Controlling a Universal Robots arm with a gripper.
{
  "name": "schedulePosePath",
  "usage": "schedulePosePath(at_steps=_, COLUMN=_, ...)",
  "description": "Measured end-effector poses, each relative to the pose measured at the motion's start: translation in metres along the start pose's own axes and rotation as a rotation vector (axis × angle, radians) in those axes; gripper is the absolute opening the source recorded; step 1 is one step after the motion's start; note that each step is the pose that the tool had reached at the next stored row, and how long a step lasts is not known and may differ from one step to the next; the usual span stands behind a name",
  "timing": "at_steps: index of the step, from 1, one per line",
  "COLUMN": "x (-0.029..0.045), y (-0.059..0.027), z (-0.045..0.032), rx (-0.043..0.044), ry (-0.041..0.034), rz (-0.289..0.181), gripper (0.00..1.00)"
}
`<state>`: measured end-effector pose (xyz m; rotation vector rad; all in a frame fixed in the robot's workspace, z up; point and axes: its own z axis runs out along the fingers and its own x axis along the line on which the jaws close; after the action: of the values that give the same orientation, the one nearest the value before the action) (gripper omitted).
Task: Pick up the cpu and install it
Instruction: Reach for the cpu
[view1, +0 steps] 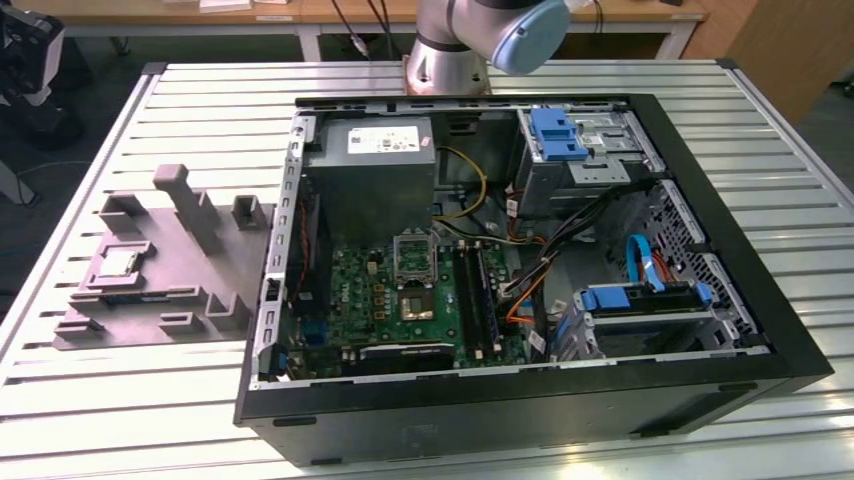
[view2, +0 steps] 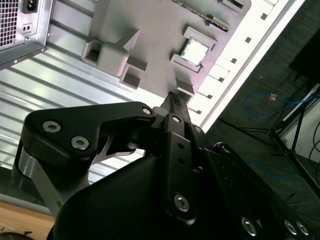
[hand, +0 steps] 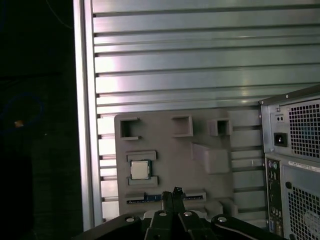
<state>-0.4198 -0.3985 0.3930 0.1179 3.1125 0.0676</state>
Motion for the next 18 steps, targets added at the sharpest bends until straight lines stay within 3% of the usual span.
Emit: schedulePosePath(at_steps=18, x=0.0288, y=-0.0022, z=-0.0006, rx=0.0, ry=0.0, rz=0.0, gripper=0.11)
